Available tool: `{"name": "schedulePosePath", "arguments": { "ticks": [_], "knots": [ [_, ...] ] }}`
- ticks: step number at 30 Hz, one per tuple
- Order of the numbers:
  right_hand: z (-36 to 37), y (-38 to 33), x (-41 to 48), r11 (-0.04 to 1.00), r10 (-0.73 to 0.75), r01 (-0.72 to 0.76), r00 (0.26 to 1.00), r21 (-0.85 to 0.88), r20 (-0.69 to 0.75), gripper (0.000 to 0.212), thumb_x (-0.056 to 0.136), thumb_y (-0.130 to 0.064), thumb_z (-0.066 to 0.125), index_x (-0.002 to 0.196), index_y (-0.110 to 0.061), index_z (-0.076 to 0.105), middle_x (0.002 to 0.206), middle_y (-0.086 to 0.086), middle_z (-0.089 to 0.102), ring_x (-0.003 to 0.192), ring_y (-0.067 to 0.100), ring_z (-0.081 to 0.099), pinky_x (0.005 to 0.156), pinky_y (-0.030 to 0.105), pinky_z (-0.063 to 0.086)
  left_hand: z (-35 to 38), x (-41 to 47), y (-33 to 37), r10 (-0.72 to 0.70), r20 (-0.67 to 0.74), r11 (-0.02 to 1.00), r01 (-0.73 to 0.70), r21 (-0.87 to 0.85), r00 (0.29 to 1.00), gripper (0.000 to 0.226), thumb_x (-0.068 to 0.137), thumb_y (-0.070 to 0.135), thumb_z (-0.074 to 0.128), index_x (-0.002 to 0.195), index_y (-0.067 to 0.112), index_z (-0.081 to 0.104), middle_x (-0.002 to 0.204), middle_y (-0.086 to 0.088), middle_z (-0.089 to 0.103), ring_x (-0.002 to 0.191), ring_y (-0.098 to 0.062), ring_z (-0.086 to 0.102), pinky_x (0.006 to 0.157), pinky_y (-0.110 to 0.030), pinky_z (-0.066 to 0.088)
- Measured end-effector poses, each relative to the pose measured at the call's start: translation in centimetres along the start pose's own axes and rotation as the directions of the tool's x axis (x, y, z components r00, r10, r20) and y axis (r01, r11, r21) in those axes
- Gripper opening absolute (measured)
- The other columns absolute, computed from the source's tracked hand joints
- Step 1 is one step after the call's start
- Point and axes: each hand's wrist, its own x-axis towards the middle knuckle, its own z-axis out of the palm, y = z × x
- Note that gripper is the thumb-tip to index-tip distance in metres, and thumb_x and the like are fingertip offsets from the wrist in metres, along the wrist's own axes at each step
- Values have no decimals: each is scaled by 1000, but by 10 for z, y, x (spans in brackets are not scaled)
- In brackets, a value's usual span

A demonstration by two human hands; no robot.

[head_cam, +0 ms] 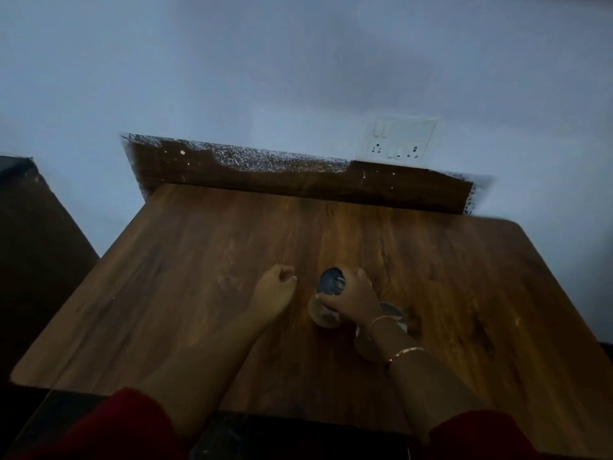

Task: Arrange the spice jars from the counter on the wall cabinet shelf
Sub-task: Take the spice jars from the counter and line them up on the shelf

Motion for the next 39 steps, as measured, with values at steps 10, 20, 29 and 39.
{"name": "schedulePosePath", "arguments": {
  "ticks": [10, 20, 29, 39],
  "knots": [
    [-66, -90, -44, 874, -262, 294, 956, 386, -134, 69, 80, -19, 75, 141, -18, 43, 131, 0, 42, 118, 12, 47, 92, 16, 44, -40, -15, 9, -122, 521, 537, 498, -681, 845, 58, 91, 61, 36, 121, 15, 55, 116, -16, 63, 108, -35, 59, 97, -50, 44],
    [-106, -149, -64, 697, -377, 477, 879, 536, -292, 69, 73, -24, 76, 134, -28, 44, 137, -2, 45, 121, 3, 51, 96, 23, 49, -84, -25, 56, 194, 619, 309, 552, -775, 761, 76, 84, 70, 35, 122, 8, 58, 113, -22, 65, 90, -35, 68, 76, -45, 58],
    [-120, -173, -65, 555, -129, 509, 834, 658, -536, 57, 86, -24, 65, 135, -21, 37, 125, 3, 49, 101, 5, 59, 75, 15, 52, -91, -35, 96, 308, 408, 380, 282, -881, 859, 76, 81, 72, 28, 117, 12, 58, 89, -16, 71, 68, -25, 71, 57, -32, 60],
    [-135, -189, -63, 499, 70, 550, 744, 669, -664, 21, 84, -42, 54, 100, -28, 53, 107, 8, 61, 103, 32, 63, 88, 50, 52, -89, -55, 128, 422, -72, 454, -279, -846, 904, 62, 67, 48, 74, 115, 19, 47, 109, -7, 64, 98, -22, 66, 82, -39, 56]
  ]
}}
